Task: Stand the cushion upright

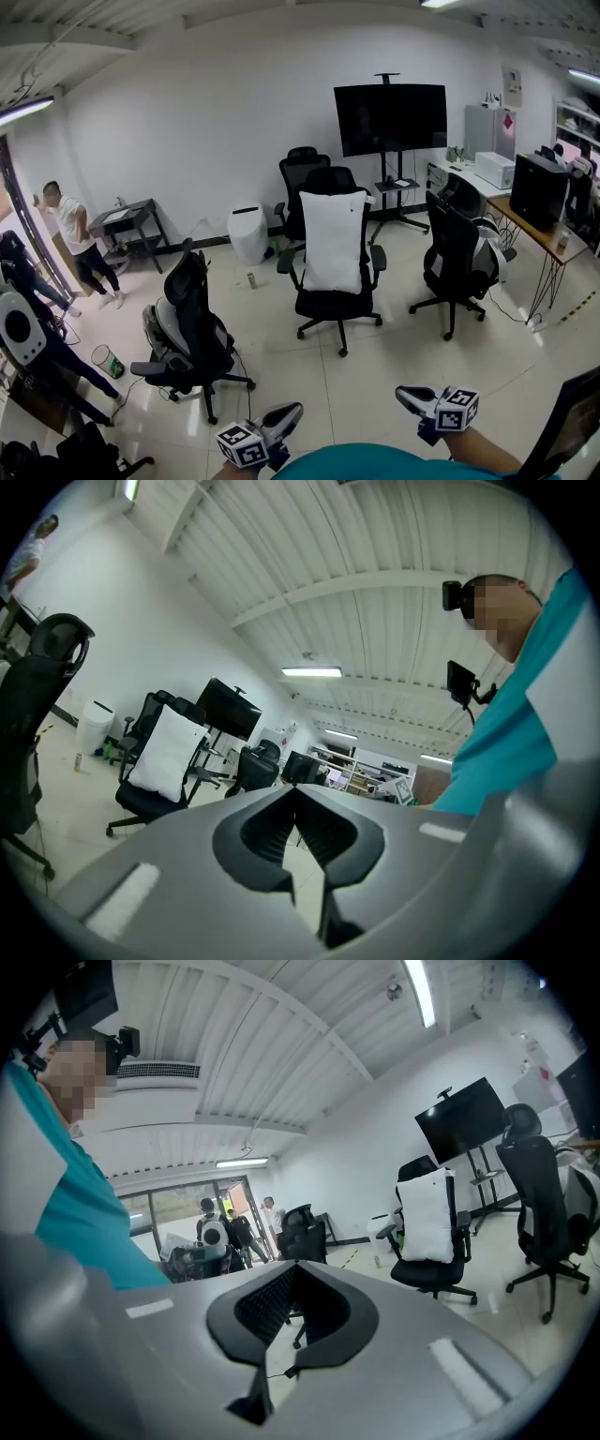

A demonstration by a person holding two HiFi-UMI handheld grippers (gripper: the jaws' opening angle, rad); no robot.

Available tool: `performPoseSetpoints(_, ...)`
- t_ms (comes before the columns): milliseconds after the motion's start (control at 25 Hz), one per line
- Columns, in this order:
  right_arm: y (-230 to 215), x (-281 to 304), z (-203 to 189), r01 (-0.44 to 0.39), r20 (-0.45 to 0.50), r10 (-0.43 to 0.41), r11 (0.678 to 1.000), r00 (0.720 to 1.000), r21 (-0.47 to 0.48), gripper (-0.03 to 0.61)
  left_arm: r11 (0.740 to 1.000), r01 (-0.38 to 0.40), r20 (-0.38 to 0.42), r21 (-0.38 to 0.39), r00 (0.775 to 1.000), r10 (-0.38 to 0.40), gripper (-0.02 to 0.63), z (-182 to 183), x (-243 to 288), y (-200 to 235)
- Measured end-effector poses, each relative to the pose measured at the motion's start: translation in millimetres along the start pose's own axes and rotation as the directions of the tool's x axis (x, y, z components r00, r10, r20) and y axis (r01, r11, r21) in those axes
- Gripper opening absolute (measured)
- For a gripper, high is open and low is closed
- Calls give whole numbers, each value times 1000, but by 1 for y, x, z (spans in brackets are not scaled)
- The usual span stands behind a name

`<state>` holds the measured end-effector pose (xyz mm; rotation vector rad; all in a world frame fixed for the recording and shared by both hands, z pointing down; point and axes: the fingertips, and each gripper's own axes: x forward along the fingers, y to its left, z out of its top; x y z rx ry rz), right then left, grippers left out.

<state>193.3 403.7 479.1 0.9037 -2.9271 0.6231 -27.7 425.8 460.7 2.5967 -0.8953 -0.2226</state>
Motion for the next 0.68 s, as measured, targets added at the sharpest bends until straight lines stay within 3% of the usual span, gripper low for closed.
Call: performPoseSetpoints(680,1,16,10,2,-41,-4,998,999,-69,0,1000,-11,38,-27,999,12,11,8,-11,19)
